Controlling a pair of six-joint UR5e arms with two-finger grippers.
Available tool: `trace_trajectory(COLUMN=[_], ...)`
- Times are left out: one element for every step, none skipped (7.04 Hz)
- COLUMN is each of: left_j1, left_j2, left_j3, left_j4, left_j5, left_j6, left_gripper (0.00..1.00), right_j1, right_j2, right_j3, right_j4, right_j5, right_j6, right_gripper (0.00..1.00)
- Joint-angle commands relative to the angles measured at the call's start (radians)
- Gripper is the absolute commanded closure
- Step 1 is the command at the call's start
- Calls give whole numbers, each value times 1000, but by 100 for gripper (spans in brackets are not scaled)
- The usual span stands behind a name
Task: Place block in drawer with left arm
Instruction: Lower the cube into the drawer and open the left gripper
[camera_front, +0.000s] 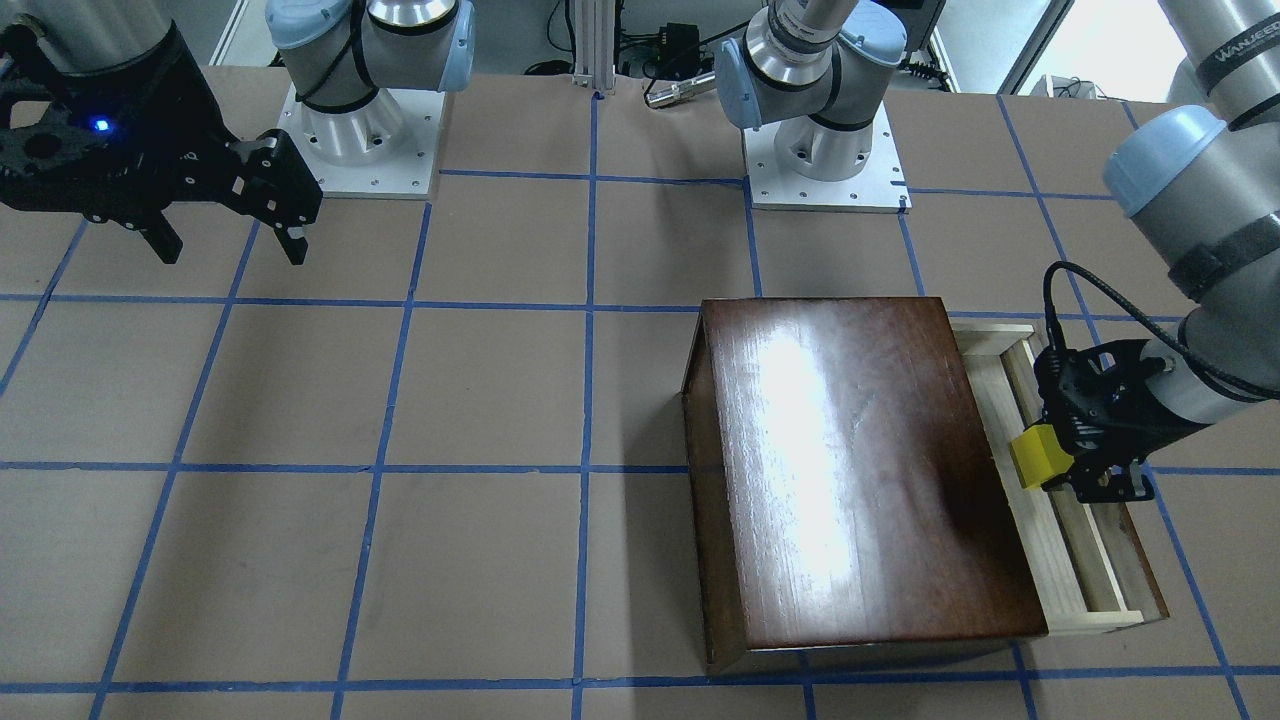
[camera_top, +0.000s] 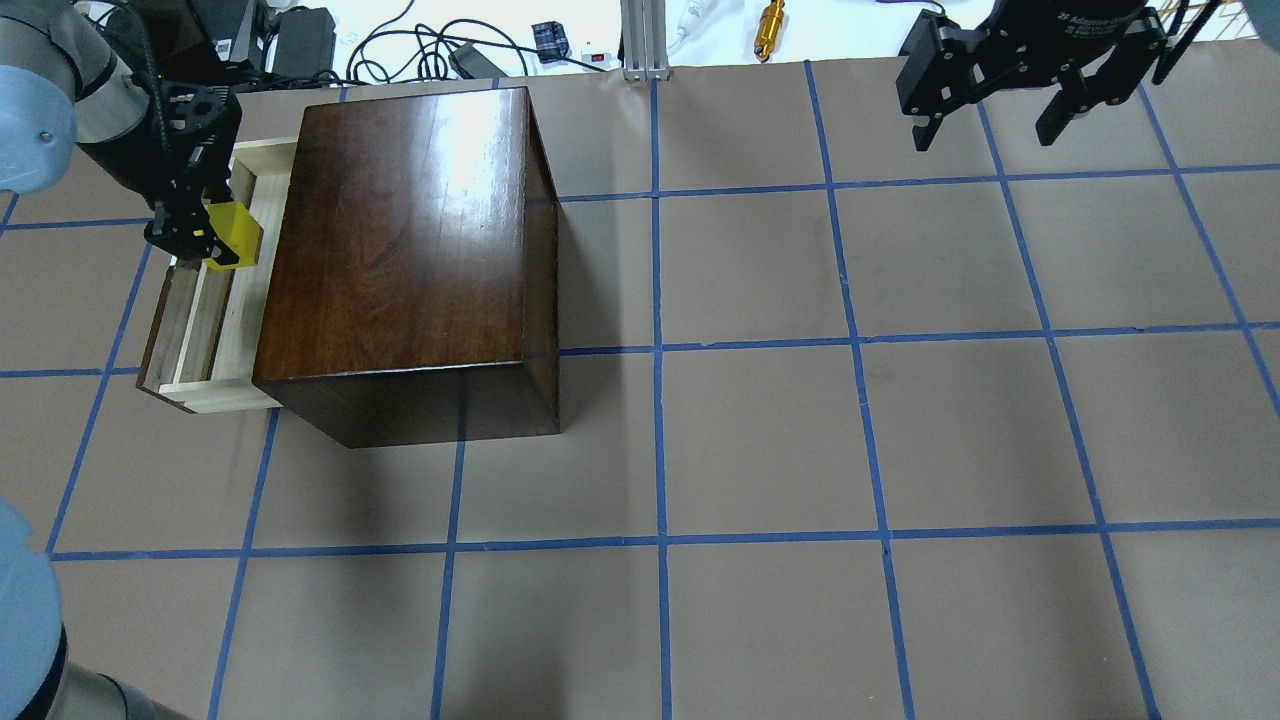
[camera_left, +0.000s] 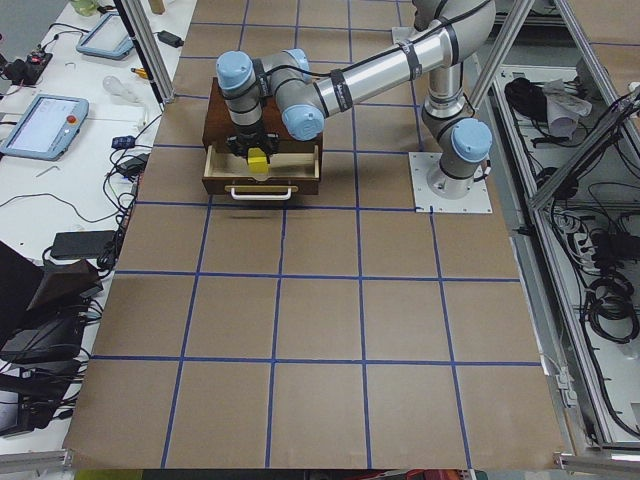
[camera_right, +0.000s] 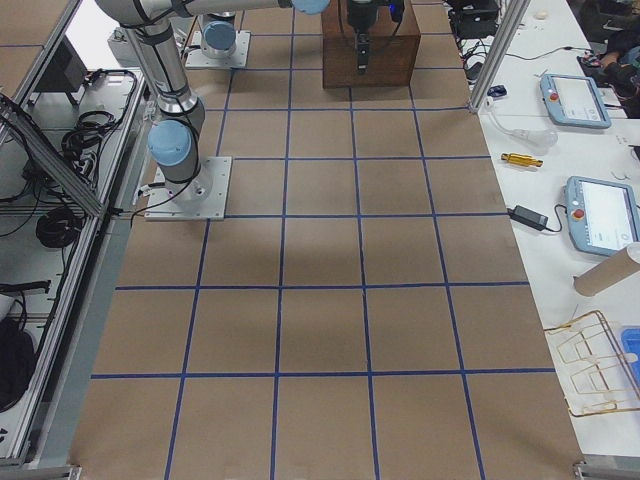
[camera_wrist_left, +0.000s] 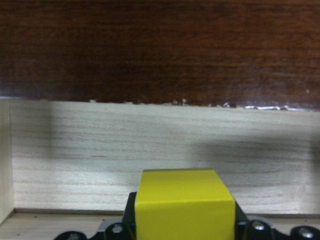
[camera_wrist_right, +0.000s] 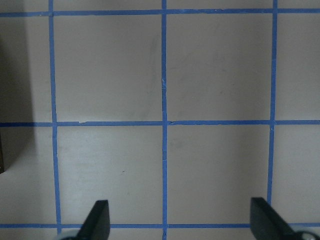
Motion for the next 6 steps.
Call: trace_trajectory(left_j1=[1,-1,-1,-1,-1,1], left_j2=[5,8,8,10,8,2], left_j3=[-28,-38,-45,-58,-61,-61], left_j4=[4,14,14,17,33,36], left_j5=[-5,-5,-7,-7,-9,-30], left_j6=[37,32,34,28,17,8], left_gripper=[100,100,100,100,89,59], right_j1=[0,0,0,-1,0,0], right_j2=[1,1,-1,-1,1,-1], right_j3=[0,0,0,0,0,0], right_j4=[0,0,0,0,0,0], right_j5=[0,0,2,2,2,2], right_j6=[0,0,0,0,0,0], right_gripper=[0,0,0,0,0,0])
